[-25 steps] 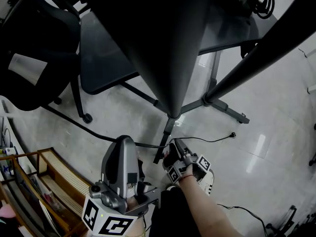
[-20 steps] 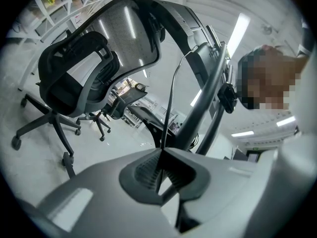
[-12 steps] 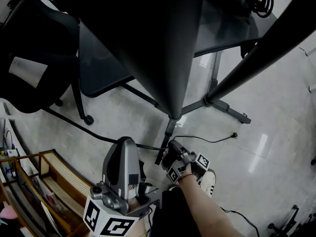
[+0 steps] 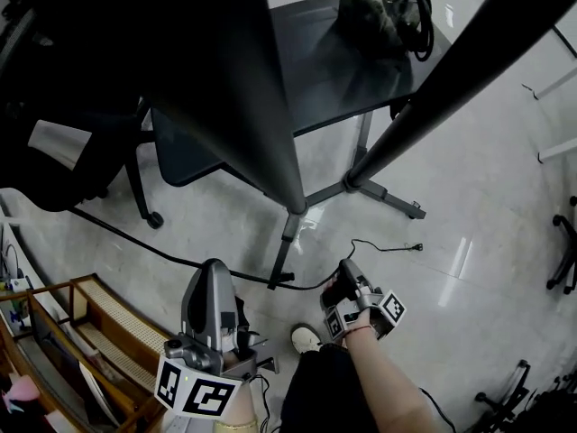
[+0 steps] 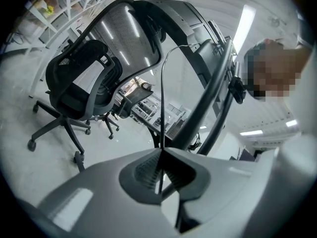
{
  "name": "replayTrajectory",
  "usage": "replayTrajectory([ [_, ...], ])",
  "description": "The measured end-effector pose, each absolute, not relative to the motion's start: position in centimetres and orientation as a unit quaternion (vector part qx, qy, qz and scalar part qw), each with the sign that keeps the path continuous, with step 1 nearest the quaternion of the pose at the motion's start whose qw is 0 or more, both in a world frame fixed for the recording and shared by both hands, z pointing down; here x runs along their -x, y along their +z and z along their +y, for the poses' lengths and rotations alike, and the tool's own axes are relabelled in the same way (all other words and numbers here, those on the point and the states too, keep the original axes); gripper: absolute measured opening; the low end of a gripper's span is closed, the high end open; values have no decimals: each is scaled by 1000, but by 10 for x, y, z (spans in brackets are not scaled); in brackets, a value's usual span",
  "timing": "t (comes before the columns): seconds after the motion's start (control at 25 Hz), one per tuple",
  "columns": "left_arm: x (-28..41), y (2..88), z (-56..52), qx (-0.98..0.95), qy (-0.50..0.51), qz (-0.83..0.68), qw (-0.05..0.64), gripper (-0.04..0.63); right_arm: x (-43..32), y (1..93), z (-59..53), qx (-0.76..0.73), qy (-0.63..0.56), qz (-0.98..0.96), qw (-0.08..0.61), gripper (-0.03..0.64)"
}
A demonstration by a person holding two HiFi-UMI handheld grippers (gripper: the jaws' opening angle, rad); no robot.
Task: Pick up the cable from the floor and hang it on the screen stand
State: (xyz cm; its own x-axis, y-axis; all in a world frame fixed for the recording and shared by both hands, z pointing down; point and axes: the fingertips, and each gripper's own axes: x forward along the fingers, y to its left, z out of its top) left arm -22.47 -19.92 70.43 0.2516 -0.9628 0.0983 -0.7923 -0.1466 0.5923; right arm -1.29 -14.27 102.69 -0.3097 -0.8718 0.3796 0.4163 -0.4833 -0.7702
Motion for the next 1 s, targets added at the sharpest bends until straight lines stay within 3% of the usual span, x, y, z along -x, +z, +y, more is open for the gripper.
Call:
replayTrajectory([
  [0.36,212,634,-173,-731,-158,-583,318,11,-108,830,-134,483,-663,403,407,11],
  [0.68,184,542,-180,-719,-172,-578,345,9,-165,677,-152,535,-590,491,354,11],
  [1.0,178,419,-200,-711,-239,-577,324,9,-189,521,-211,505,-524,553,405,11],
])
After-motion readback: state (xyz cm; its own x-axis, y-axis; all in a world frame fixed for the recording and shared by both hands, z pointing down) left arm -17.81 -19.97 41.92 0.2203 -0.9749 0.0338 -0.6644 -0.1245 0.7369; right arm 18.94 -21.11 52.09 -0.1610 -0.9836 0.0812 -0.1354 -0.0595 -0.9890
